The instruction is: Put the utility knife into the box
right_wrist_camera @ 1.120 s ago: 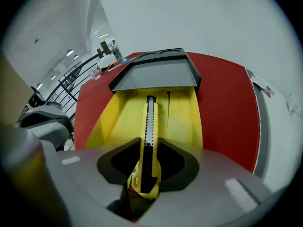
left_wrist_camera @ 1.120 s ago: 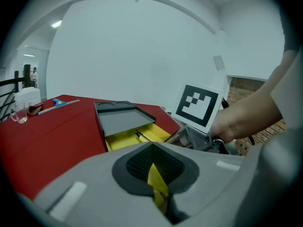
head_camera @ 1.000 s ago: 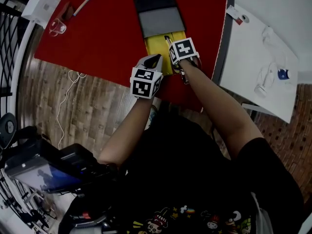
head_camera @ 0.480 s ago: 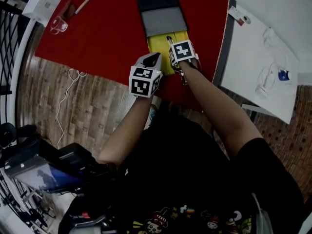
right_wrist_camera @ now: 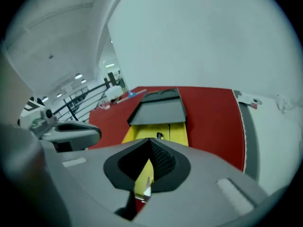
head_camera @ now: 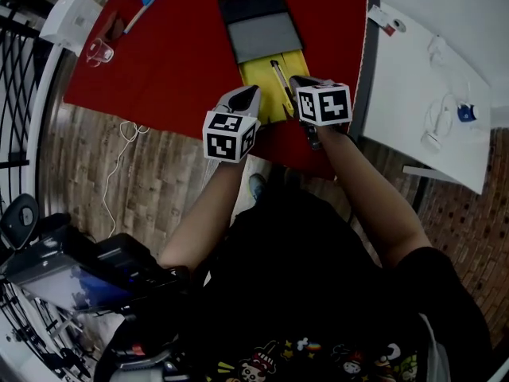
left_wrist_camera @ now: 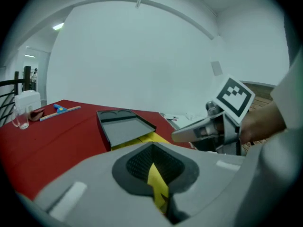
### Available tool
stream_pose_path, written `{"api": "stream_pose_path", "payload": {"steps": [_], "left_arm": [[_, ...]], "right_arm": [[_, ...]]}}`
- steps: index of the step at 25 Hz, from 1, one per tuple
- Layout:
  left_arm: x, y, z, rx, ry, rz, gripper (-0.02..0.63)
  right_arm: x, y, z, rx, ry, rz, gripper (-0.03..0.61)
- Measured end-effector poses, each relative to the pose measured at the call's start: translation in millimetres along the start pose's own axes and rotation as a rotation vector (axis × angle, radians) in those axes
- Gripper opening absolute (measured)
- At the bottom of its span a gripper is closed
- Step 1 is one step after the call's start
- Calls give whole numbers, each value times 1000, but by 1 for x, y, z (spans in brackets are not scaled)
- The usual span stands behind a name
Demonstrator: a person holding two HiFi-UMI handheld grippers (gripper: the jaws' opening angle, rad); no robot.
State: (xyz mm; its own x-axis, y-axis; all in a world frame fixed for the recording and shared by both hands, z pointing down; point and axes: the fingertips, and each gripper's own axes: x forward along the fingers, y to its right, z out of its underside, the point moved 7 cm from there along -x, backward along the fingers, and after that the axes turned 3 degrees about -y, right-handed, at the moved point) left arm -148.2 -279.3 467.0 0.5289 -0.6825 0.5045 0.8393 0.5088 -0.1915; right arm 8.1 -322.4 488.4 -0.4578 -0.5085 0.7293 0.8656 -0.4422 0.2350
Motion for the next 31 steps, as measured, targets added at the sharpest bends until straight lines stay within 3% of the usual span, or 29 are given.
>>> {"api": "stream_pose_path", "payload": {"steps": [6,11,14,31], "left_arm": [[-35,21,-41,49,134,21,1],[-75,46,-76,114,280,3,1],[-87,49,-81,139,328,-25,1],[-92,46,-72,105,342,-37,0]], "right_arm": [[-113,-13,-23,-79,374,-38,21],[-177,-23,-22,-163,550,11,20],[-187,-21,-19,-155,578,35,20],[-168,-31,-14,-170,542,40,21]]}}
